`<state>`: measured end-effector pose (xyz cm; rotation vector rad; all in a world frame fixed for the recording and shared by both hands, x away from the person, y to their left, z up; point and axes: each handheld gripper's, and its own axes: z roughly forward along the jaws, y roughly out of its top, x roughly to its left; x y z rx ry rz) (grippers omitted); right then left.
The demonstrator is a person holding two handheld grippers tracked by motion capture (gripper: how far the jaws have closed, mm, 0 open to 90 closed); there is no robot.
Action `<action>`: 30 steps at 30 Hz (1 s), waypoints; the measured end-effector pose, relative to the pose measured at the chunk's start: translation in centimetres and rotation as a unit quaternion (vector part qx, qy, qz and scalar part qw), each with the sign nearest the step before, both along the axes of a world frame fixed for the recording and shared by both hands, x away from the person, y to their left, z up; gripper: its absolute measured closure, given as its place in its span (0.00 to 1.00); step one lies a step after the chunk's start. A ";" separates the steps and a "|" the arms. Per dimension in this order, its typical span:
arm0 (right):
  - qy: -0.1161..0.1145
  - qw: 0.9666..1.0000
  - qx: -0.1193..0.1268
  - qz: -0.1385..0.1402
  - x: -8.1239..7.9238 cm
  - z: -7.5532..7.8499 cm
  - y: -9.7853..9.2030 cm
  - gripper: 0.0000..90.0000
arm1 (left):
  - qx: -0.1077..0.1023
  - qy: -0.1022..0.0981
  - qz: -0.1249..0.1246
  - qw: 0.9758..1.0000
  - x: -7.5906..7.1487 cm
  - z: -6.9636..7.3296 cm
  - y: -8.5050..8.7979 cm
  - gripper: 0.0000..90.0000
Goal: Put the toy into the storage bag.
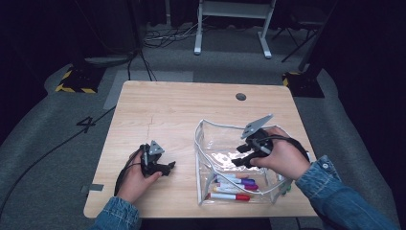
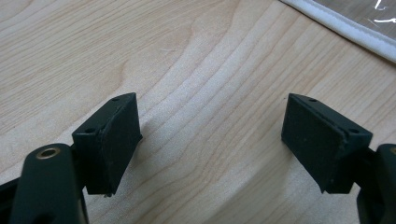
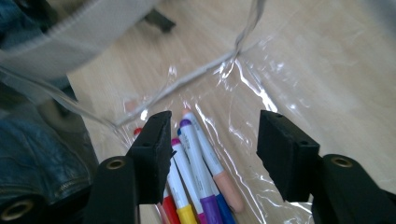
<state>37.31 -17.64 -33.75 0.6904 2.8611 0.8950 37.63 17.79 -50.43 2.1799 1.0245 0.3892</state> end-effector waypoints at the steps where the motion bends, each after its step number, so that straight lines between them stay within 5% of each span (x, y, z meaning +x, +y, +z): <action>1: -0.004 1.000 0.011 -0.007 -0.1 0.8 -0.5 0.53 | -0.001 0.000 0.001 1.000 0.0 0.0 0.0 0.22; 8: -0.059 0.994 0.070 -0.064 -0.6 5.5 -5.2 0.58 | -0.002 -0.002 0.002 1.000 0.0 0.0 0.0 0.22; 14: -0.081 0.987 0.073 -0.121 -0.8 6.8 -9.5 0.63 | 0.000 -0.002 0.001 1.000 0.0 0.0 0.0 0.22; 15: -0.087 0.982 0.064 -0.153 -0.7 6.6 -11.6 0.65 | 0.000 -0.002 0.001 1.000 0.0 0.0 0.0 0.22; 16: -0.087 0.982 0.064 -0.153 -0.7 6.6 -11.6 0.65 | 0.000 -0.002 0.001 1.000 0.0 0.0 0.0 0.22; 21: -0.072 0.969 0.027 -0.233 0.1 3.6 -16.9 0.66 | 0.000 -0.002 0.001 1.000 0.0 0.0 0.0 0.22; 22: -0.072 0.969 0.027 -0.233 0.1 3.6 -16.9 0.66 | 0.000 -0.002 0.001 1.000 0.0 0.0 0.0 0.22; 23: -0.062 0.965 0.015 -0.256 0.4 2.1 -18.5 0.65 | 0.000 -0.002 0.001 1.000 0.0 0.0 0.0 0.22; 27: -0.043 0.956 0.000 -0.290 0.7 -0.4 -20.7 0.63 | 0.000 -0.002 0.001 1.000 0.0 0.0 0.0 0.22; 28: -0.043 0.956 0.000 -0.290 0.7 -0.4 -20.7 0.63 | 0.000 -0.002 0.001 1.000 0.0 0.0 0.0 0.22; 29: -0.029 0.951 -0.001 -0.308 0.8 -1.9 -21.8 0.62 | 0.000 -0.002 0.001 1.000 0.0 0.0 0.0 0.22; 30: -0.025 0.950 -0.001 -0.312 0.9 -2.4 -22.2 0.62 | 0.001 0.000 0.000 1.000 0.0 0.0 0.0 0.22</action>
